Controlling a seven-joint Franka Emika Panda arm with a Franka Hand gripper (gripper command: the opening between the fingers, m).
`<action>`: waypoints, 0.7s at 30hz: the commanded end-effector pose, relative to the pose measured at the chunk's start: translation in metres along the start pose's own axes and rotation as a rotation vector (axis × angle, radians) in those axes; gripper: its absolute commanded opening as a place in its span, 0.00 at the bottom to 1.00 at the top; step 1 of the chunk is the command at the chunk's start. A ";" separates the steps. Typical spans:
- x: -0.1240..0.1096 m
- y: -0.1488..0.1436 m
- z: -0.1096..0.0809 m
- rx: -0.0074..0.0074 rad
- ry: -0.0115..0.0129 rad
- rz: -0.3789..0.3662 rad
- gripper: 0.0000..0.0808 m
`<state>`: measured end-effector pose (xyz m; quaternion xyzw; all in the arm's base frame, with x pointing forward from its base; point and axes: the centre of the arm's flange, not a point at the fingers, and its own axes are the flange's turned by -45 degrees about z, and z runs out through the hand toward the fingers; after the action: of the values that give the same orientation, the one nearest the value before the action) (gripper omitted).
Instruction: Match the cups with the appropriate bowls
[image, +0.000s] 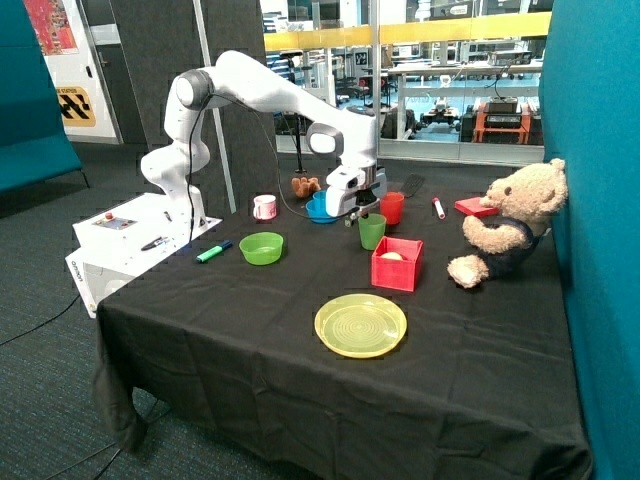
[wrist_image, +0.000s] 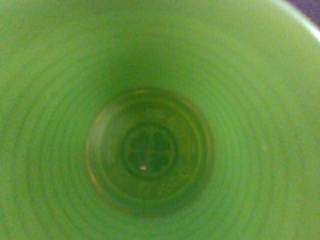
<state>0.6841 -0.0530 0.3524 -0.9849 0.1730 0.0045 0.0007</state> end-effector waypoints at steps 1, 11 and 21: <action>-0.001 -0.003 0.010 0.0001 0.0092 -0.011 0.69; -0.002 -0.001 0.015 0.0001 0.0092 -0.009 0.64; -0.003 0.005 0.023 0.0001 0.0092 -0.004 0.25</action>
<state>0.6844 -0.0532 0.3362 -0.9857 0.1687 0.0040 -0.0005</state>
